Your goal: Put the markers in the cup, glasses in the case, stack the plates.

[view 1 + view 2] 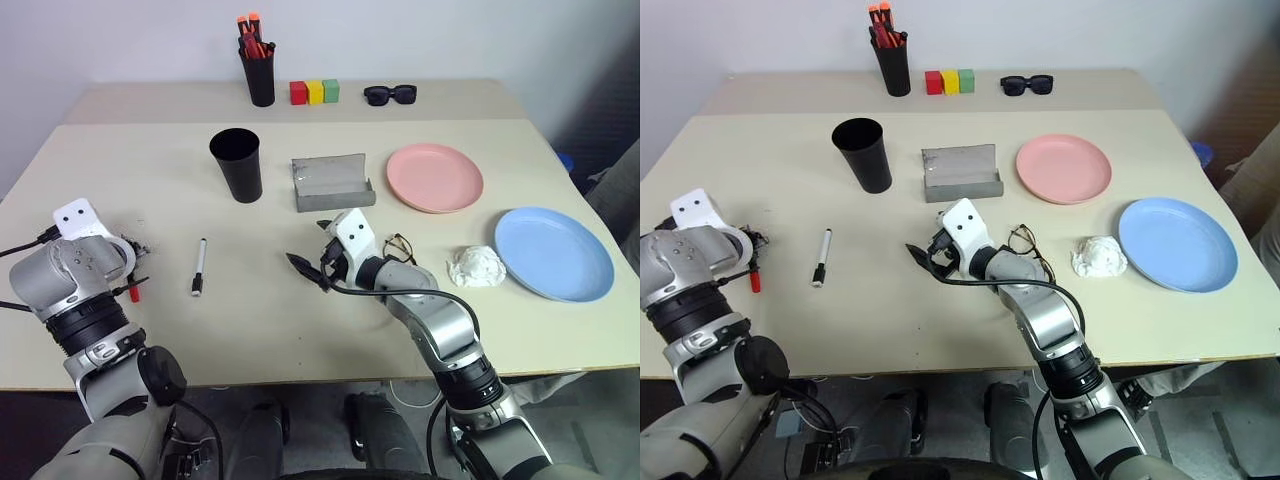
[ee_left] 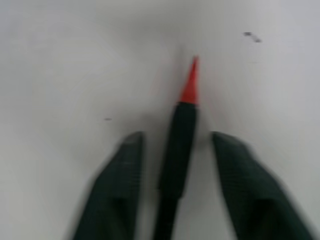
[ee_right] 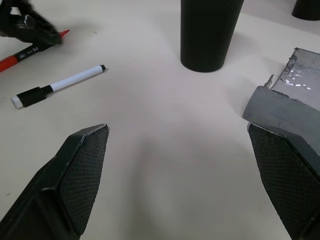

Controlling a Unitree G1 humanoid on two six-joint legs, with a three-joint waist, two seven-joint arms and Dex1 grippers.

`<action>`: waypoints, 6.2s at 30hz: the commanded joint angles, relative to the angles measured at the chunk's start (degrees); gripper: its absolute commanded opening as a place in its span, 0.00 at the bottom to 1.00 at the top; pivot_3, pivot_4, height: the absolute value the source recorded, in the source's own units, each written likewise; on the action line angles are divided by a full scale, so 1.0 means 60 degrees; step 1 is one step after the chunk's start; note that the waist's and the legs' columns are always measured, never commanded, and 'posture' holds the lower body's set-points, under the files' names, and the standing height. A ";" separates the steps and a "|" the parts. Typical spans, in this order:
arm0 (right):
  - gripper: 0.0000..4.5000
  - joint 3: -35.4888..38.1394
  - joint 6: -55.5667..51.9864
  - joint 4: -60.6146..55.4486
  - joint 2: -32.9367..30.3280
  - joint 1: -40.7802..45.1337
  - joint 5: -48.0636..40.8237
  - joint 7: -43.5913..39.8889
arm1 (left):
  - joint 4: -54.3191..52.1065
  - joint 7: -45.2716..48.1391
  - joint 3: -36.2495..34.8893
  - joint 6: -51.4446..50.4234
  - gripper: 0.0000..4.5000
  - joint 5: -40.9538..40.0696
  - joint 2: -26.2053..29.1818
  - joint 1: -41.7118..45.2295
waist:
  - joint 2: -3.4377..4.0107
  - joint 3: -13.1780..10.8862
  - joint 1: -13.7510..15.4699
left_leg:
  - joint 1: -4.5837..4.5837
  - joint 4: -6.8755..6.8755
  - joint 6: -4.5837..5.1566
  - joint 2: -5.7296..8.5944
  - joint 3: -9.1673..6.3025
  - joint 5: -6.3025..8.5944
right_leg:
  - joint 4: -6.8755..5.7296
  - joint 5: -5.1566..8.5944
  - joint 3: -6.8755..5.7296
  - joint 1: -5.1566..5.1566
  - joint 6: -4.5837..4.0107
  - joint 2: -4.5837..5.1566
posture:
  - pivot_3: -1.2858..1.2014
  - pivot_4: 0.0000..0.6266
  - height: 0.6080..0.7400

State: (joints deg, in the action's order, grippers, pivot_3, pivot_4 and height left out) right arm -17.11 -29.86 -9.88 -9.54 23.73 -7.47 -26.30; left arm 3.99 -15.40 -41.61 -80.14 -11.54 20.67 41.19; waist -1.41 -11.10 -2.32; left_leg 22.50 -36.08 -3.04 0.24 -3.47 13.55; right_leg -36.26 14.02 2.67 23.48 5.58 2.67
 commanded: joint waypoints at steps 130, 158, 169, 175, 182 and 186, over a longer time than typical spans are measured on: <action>1.00 0.1194 0.2538 0.1025 0.1099 0.1235 0.1086 0.1738 | 0.5080 0.2137 0.5255 1.4030 0.01 0.0712 -0.1467 0.2907 | -0.0005 -0.0003 0.0176 | 0.0152 -0.0142 -0.0016 0.0007 0.0010 -0.0016 | -0.0133 -0.0045 0.0015 0.0147 0.0011 -0.0013 | 0.52 0.24 1.00; 1.00 0.1422 0.1500 -0.0360 -0.0727 0.0515 0.0475 -0.0215 | 0.2108 0.6777 0.6886 1.0579 0.95 -0.0451 -0.0524 0.2199 | -0.0003 -0.0003 0.0205 | 0.0155 -0.0145 -0.0016 0.0010 0.0007 -0.0016 | -0.0133 -0.0043 0.0013 0.0142 0.0014 -0.0014 | 0.52 0.24 1.00; 1.00 0.3351 -0.0129 -0.2130 -0.3012 -0.1063 -0.0254 -0.0636 | 0.5976 0.9311 0.8984 1.0181 0.98 0.0890 -0.0890 0.3525 | -0.0002 -0.0007 0.0219 | 0.0154 -0.0155 -0.0011 0.0008 0.0007 -0.0015 | -0.0131 -0.0033 0.0015 0.0139 0.0020 -0.0022 | 0.52 0.24 1.00; 1.00 0.4124 -0.0433 -0.2788 -0.3333 -0.1884 -0.0249 -0.0276 | 0.9377 1.0141 0.9125 1.1544 0.98 0.1718 -0.1414 0.4740 | -0.0002 -0.0007 0.0194 | 0.0157 -0.0153 0.0011 0.0008 0.0014 -0.0002 | -0.0119 -0.0027 0.0020 0.0139 0.0028 -0.0024 | 0.52 0.24 1.00; 1.00 0.4475 -0.0653 -0.3741 -0.3381 -0.3132 -0.0214 0.0028 | 1.1027 1.0320 0.9073 1.2506 0.71 0.2531 -0.1623 0.5206 | -0.0003 -0.0008 0.0247 | 0.0162 -0.0160 0.0017 0.0011 0.0017 0.0002 | -0.0120 -0.0022 0.0025 0.0139 0.0037 -0.0019 | 0.52 0.24 1.00; 1.00 0.4589 -0.0725 -0.3993 -0.3400 -0.3564 -0.0240 0.0107 | 1.1219 1.0398 0.8932 1.2763 0.28 0.2690 -0.1672 0.5174 | -0.0003 -0.0008 0.0252 | 0.0162 -0.0163 0.0017 0.0012 0.0020 0.0002 | -0.0119 -0.0021 0.0026 0.0139 0.0039 -0.0016 | 0.52 0.24 1.00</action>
State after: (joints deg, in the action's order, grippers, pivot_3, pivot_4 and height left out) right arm 8.68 -34.43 -30.92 -29.23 2.48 -8.57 -26.16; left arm 71.08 46.24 12.52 -4.70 3.79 11.06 70.79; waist -1.43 -11.15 -0.81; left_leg 23.47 -37.06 -2.93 0.31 -3.36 13.56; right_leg -36.98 13.89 2.83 24.31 5.82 2.57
